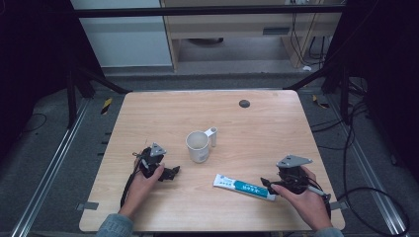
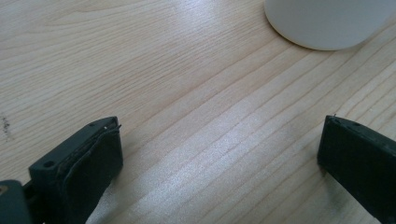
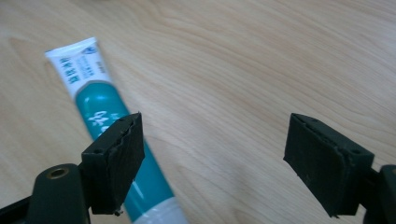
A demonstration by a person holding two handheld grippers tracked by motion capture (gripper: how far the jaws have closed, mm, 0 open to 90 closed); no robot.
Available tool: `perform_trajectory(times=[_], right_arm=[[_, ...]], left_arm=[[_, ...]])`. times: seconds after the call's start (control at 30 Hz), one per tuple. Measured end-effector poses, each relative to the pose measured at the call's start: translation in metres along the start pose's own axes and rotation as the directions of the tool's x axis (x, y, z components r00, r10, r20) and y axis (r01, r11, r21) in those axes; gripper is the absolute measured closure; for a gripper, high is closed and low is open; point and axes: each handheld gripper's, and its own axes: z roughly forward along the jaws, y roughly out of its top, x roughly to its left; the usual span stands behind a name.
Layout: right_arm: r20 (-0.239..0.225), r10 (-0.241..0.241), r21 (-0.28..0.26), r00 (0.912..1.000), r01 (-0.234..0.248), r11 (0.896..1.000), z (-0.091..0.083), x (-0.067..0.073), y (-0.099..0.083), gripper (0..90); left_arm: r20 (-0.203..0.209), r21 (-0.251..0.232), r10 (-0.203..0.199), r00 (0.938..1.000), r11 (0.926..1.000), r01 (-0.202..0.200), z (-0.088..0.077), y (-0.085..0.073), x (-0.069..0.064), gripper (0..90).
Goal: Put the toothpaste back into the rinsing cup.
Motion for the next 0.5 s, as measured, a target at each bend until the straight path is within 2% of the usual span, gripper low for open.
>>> perform_trajectory(times=[0.1,0.2,0.5], right_arm=[[-0.038,-0.044,0.021,0.9983,0.045,0.999,0.002,0.010,0.006,23.4],[-0.070,-0.102,0.048,0.9924,0.105,0.993,0.005,0.019,0.012,25.5],[-0.175,-0.175,0.075,0.9689,0.190,0.979,0.019,0.036,0.023,34.3]], left_arm=[[0.000,0.000,0.000,1.0000,1.0000,0.000,0.000,0.000,0.000,0.0],[-0.001,0.001,0.001,1.0000,1.0000,-0.001,0.000,0.000,0.000,0.0],[-0.003,0.001,-0.003,1.0000,1.0000,0.003,-0.001,-0.001,-0.001,0.0]])
